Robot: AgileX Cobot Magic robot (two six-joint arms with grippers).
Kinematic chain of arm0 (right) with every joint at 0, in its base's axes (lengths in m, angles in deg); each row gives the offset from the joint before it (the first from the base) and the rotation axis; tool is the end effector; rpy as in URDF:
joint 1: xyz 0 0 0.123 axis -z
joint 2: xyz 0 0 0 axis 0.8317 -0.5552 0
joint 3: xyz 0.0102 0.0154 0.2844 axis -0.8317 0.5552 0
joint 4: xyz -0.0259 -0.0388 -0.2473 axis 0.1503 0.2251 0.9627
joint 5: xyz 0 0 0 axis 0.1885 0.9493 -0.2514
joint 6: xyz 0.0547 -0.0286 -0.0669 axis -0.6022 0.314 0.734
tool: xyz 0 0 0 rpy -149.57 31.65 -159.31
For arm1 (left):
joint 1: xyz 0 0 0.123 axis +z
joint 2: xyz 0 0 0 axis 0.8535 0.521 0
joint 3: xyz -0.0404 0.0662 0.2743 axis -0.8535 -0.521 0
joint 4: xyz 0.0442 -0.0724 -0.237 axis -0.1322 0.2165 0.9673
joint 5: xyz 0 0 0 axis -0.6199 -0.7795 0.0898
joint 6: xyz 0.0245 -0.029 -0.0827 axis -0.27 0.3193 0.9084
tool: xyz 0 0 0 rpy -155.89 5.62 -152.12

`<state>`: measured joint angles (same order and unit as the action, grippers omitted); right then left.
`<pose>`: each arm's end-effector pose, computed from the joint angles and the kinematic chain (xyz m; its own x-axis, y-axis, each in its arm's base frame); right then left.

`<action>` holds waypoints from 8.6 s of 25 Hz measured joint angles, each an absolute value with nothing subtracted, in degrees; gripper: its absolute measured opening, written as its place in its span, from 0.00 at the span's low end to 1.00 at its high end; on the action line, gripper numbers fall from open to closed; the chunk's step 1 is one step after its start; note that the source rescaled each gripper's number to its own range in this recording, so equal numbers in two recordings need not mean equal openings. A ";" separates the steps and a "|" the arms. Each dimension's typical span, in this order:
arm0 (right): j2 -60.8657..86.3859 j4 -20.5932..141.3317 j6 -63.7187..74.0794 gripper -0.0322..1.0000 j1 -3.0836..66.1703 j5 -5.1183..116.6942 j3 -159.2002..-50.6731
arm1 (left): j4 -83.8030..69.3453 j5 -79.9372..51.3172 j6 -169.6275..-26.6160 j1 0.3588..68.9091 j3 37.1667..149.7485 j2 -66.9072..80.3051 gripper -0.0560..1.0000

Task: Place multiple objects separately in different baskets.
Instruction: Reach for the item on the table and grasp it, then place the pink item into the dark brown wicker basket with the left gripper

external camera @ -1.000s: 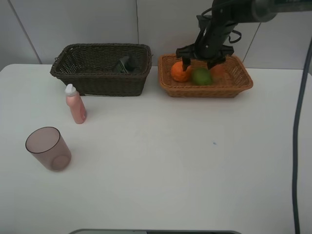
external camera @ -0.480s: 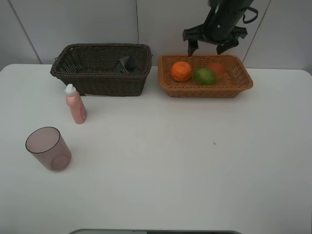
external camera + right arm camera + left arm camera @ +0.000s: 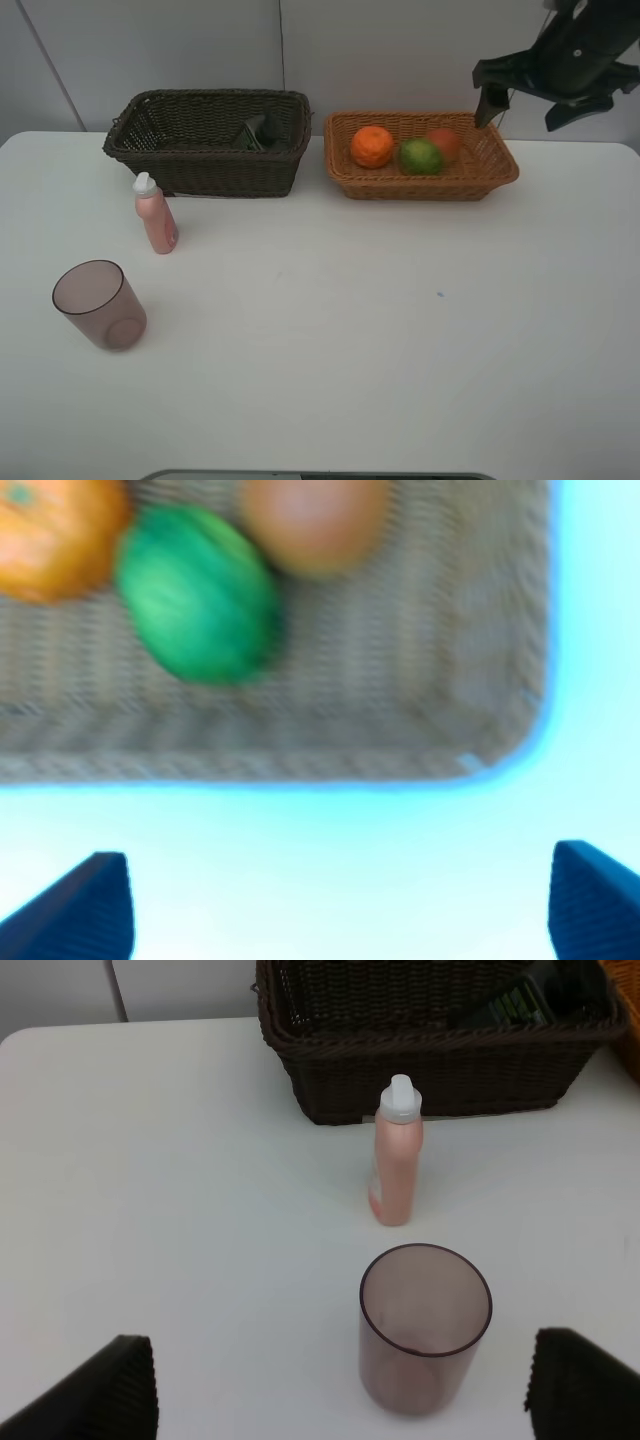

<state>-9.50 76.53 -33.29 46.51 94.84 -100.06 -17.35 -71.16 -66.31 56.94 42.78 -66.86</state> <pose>0.3503 0.0504 0.2755 -0.8861 0.0241 -0.4628 0.0348 0.9993 -0.0148 -0.0068 -0.0045 0.2786 -0.4429 0.0231 -0.8963 0.0795 0.9967 -0.0135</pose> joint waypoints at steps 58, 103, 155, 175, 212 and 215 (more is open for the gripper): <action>84.50 76.60 -27.23 0.80 50.01 107.41 -54.77 | -17.35 -71.16 -66.33 56.94 42.78 -66.86 0.95; 86.12 75.17 -18.86 0.80 55.13 107.36 -54.77 | -17.35 -71.16 -66.33 56.94 42.78 -66.86 0.95; 86.12 75.04 -18.71 0.80 55.13 107.31 -54.58 | -18.75 -60.61 -59.49 47.73 77.78 23.28 0.95; 86.12 75.04 -18.71 0.80 55.13 107.31 -54.58 | -22.45 -50.20 -51.75 44.87 79.31 37.54 0.95; 86.12 75.04 -18.67 0.80 55.13 107.31 -54.58 | -22.33 -45.69 -51.25 44.87 79.31 43.47 0.42; 86.12 75.04 -18.67 0.80 55.13 107.31 -54.58 | -22.33 -45.69 -51.25 44.87 79.31 43.47 0.42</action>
<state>86.12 75.04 -18.67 55.13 107.31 -54.58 -22.33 -45.69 -51.25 44.87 79.31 43.47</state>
